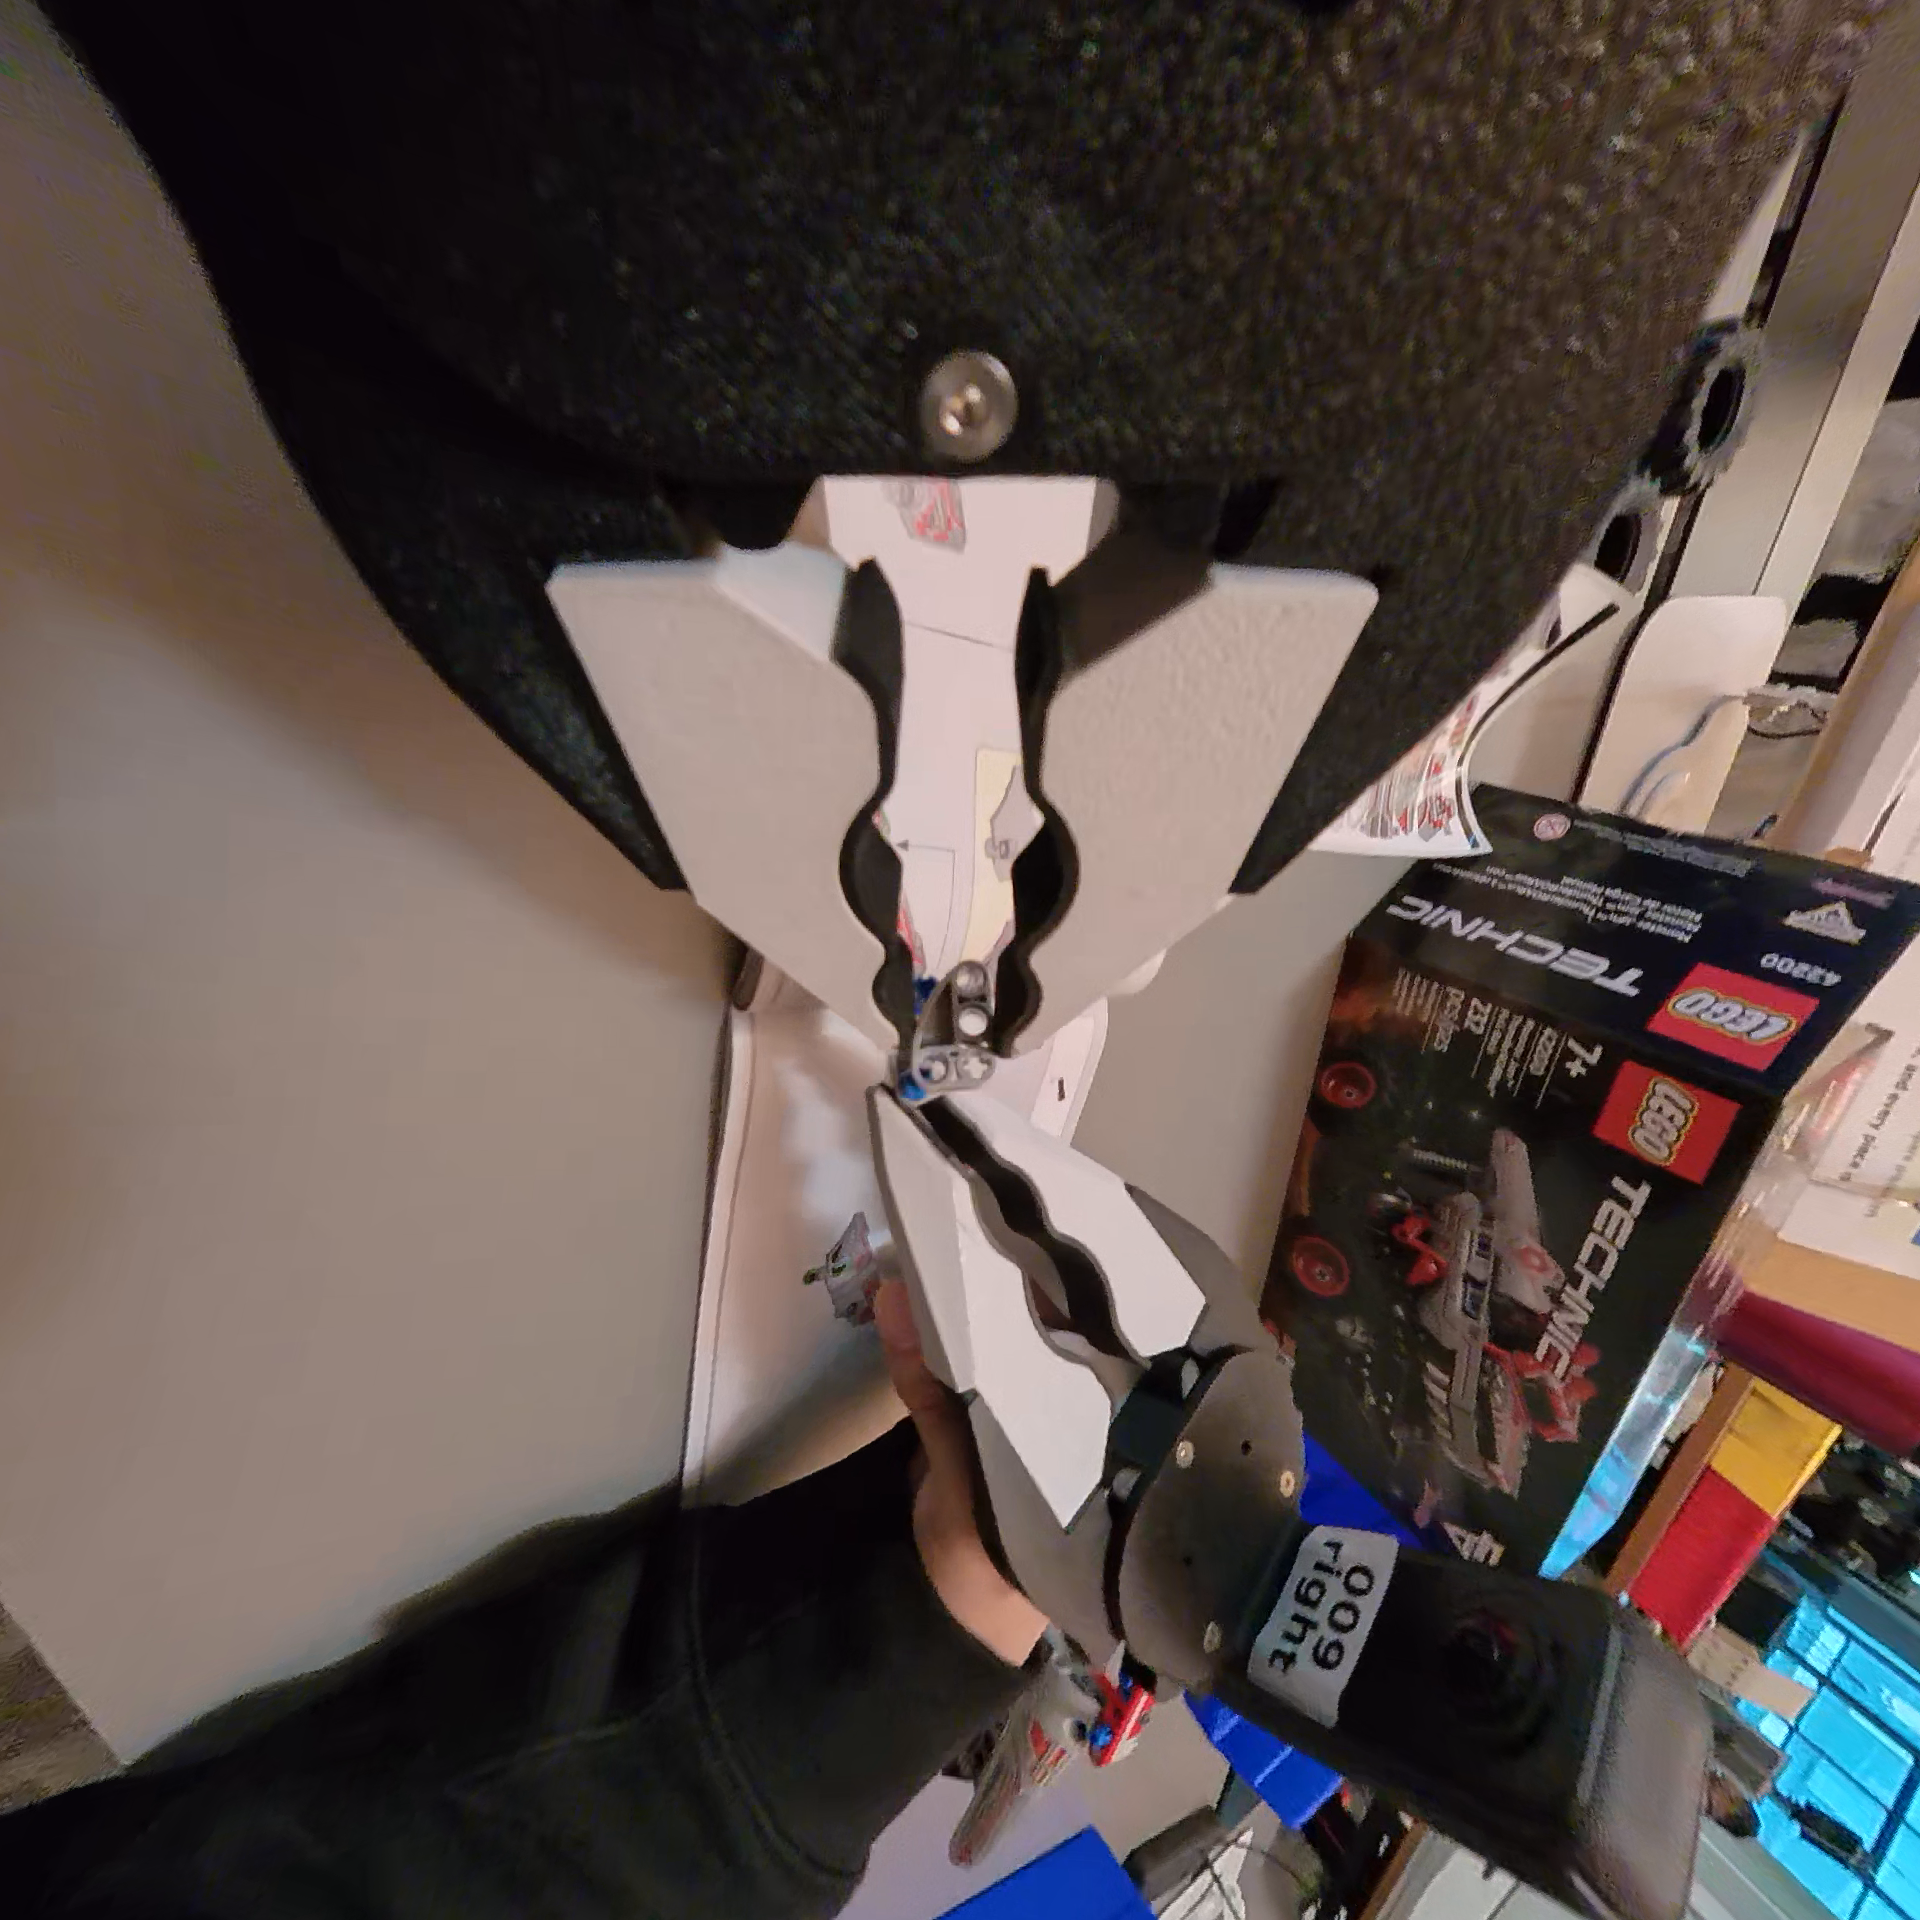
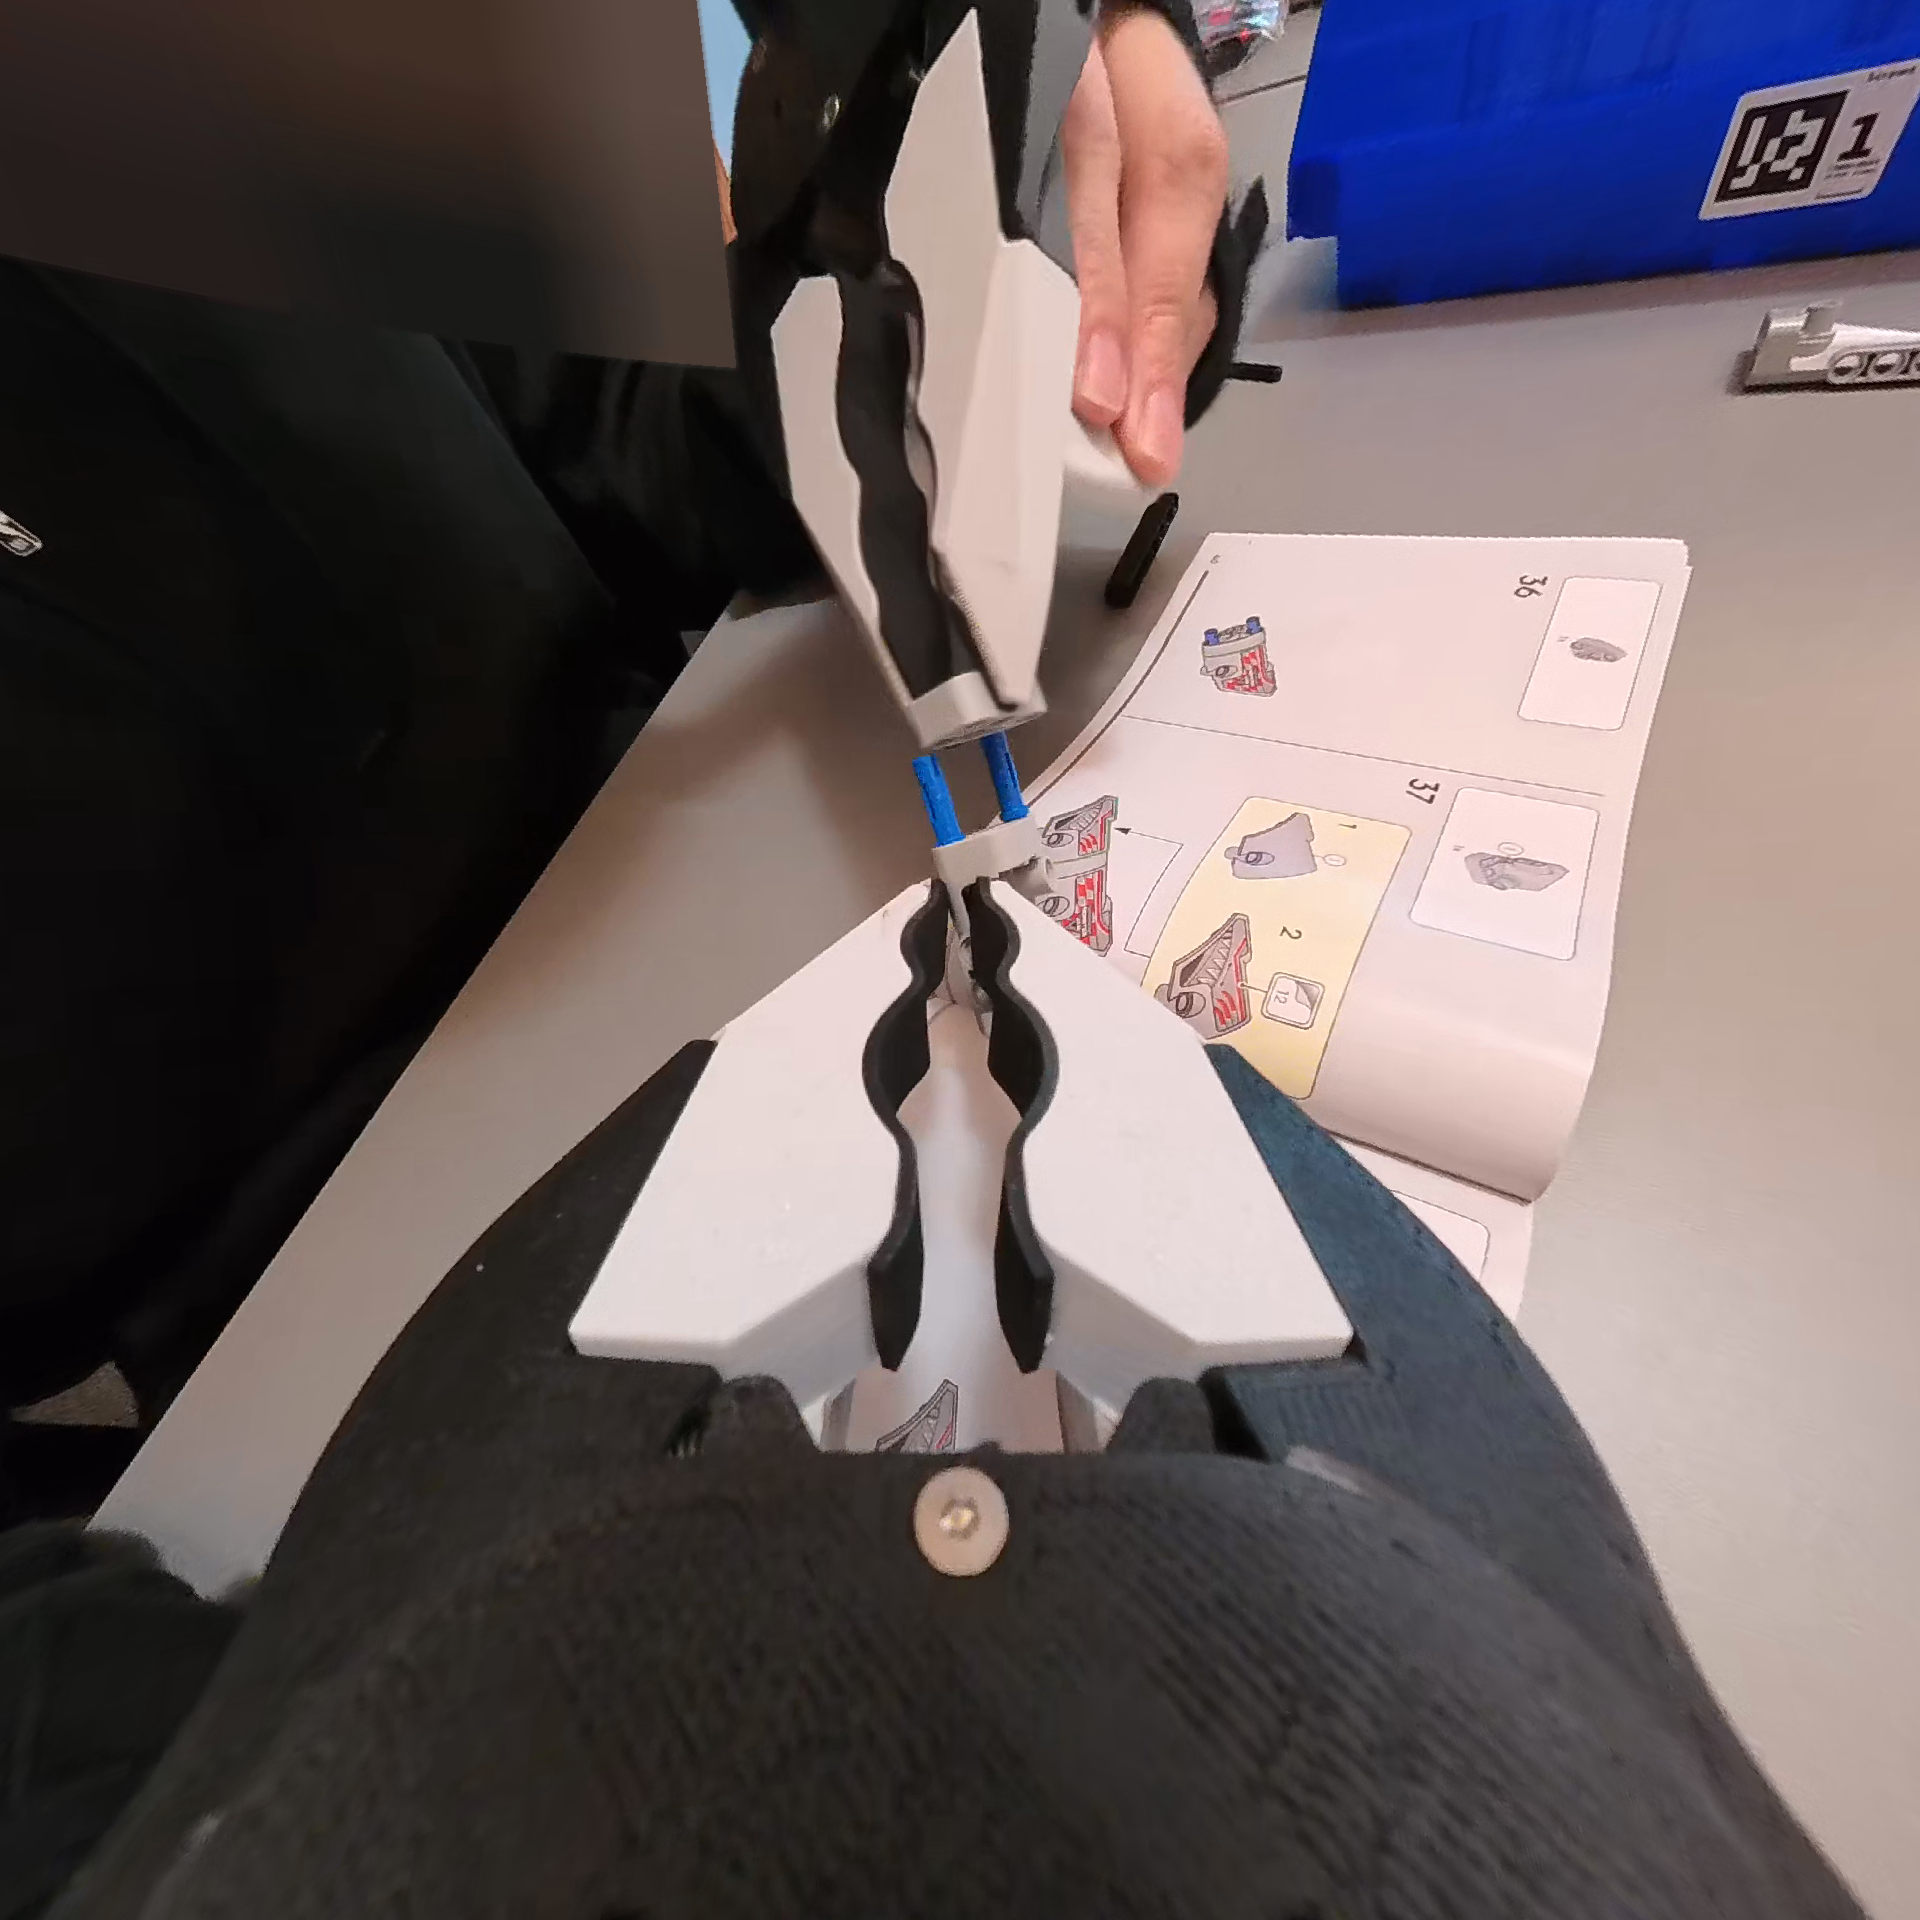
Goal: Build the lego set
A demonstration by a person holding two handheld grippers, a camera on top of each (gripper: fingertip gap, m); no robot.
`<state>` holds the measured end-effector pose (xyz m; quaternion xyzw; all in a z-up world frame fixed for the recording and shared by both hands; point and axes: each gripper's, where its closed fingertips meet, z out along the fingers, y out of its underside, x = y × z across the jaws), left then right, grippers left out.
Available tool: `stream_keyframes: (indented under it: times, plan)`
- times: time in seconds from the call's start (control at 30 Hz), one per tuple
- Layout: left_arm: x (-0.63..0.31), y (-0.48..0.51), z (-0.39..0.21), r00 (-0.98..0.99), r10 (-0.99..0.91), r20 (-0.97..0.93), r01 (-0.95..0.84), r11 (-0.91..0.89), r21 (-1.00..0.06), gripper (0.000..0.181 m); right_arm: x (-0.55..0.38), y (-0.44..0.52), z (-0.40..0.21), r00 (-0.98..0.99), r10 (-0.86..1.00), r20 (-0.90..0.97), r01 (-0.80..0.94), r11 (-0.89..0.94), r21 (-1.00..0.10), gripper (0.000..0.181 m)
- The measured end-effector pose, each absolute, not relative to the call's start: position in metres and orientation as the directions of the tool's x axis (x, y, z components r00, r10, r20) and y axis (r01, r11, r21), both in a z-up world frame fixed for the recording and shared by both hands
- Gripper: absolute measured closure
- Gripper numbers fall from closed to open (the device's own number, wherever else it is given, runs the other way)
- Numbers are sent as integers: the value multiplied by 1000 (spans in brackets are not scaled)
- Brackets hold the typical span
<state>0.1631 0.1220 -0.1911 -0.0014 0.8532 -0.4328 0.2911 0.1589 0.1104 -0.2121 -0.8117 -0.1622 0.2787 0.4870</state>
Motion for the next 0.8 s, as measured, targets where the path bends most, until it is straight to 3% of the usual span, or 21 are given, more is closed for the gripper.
stream_keyframes:
  times: [0.8]
  plan:
    - [164,117,-187,-868,-363,-339,54,609,-791,169,163,110,-206,801,524,-290,-36,-442,-896,179]
